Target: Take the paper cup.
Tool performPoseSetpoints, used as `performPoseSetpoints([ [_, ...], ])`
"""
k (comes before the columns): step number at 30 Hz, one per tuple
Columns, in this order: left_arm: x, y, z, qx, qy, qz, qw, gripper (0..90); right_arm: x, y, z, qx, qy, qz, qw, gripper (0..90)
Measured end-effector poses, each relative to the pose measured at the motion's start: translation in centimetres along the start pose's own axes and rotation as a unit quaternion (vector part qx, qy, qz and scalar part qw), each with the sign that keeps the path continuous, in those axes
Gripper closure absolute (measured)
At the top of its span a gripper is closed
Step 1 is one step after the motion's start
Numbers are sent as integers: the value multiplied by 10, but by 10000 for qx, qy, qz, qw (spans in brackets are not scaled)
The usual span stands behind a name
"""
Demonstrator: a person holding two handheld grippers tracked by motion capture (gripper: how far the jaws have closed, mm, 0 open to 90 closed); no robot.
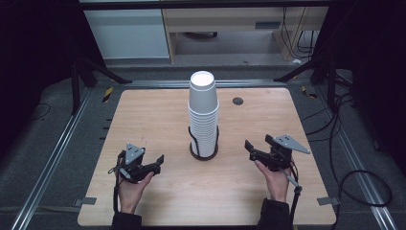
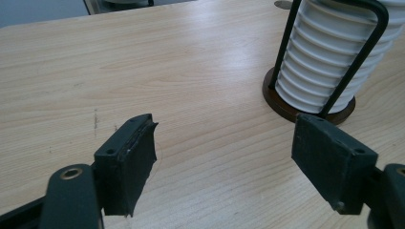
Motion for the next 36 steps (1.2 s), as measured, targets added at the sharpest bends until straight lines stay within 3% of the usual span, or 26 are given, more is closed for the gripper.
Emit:
performPoseSetpoints([
  [4, -1, -1, -1, -15, -15, 31, 10000, 227, 1, 8, 2, 89, 65, -13, 9999, 130],
  [5, -1, -1, -1, -12, -28, 31, 10000, 228, 2, 15, 5, 217, 69, -50, 9997, 128],
  [9, -3, -2, -2, -8, -82, 47, 10000, 228, 6, 31, 15, 297, 282, -167, 9990, 125],
  [17, -6, -4, -4, 12, -113, 74, 9999, 228, 8, 55, 35, 551, 467, -219, 9971, 116],
  [36, -9, -2, -4, 57, -184, 89, 9998, 226, 10, 100, 80, 911, 1130, -316, 9889, 104],
])
Point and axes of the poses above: each handheld gripper's, and its own axes: x roughly backward along the jaws, y roughly out of its top, z roughly to its left, the point moved 3 cm from there along -x, roughly forward along the jaws, and after that the axes turned 13 degrees about -x, right-handed, at the moved point
